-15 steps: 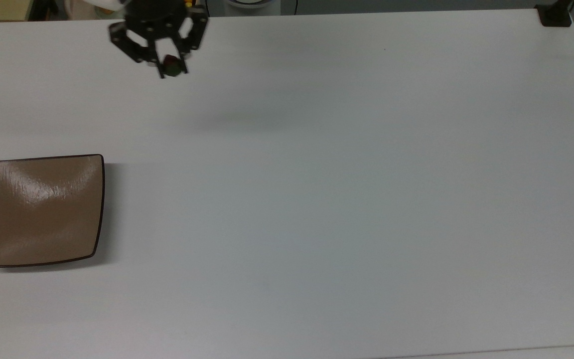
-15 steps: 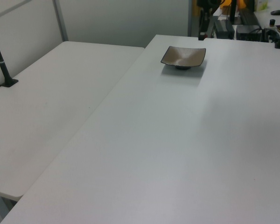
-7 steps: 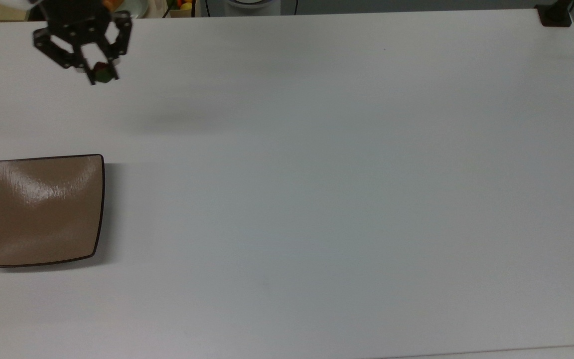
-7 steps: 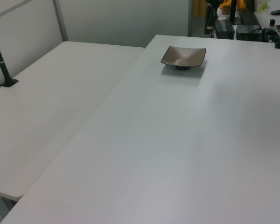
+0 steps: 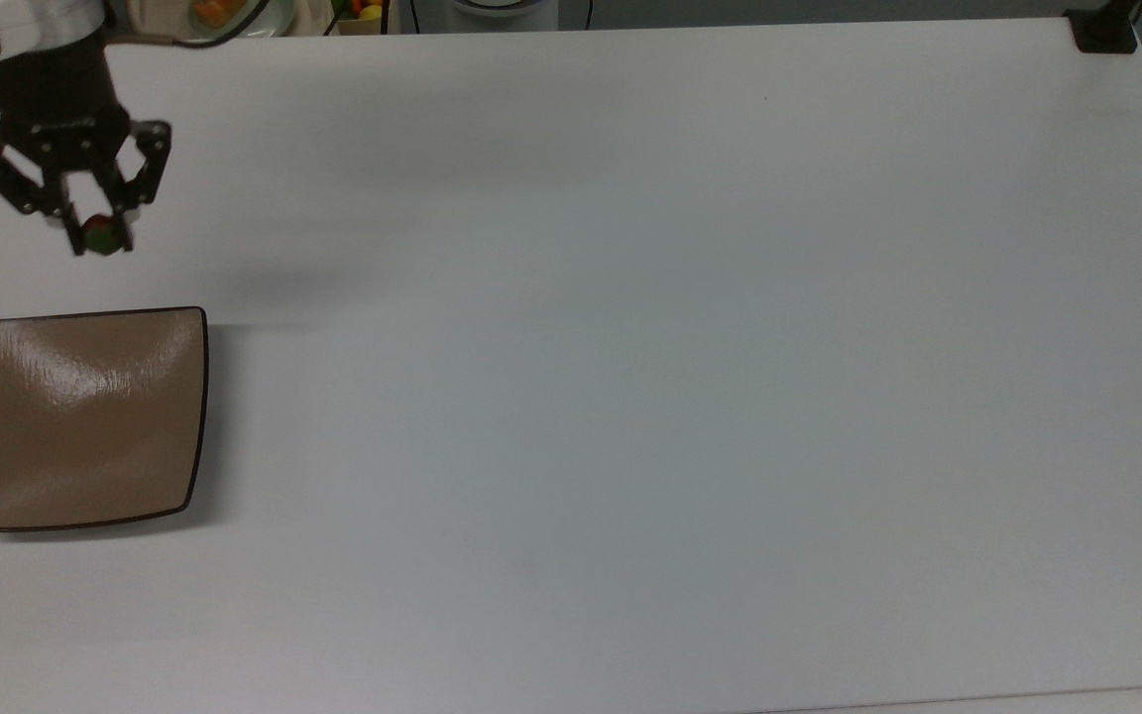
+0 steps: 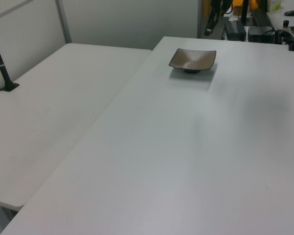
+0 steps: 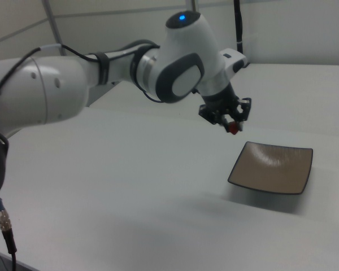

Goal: Strawberries on a ceramic plate
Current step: 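Lower the strawberry onto the plate and open the gripper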

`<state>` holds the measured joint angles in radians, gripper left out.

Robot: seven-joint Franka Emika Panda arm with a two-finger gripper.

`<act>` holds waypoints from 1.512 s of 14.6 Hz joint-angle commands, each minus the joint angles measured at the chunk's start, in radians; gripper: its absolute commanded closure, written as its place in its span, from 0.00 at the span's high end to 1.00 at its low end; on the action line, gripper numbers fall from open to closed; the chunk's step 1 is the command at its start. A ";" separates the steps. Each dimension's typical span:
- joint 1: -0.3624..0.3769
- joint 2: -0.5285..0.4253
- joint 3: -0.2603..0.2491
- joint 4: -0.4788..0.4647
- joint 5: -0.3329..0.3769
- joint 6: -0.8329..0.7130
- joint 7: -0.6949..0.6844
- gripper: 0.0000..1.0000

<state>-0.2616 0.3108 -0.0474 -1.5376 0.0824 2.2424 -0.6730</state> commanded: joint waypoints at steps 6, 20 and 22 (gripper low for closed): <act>-0.005 0.163 0.001 -0.025 0.092 0.417 -0.002 0.17; 0.001 0.283 0.000 -0.055 0.013 0.528 -0.022 0.46; -0.002 0.294 0.000 -0.056 0.013 0.528 -0.020 0.83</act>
<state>-0.2661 0.6047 -0.0427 -1.5720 0.1062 2.7505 -0.6790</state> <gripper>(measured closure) 0.524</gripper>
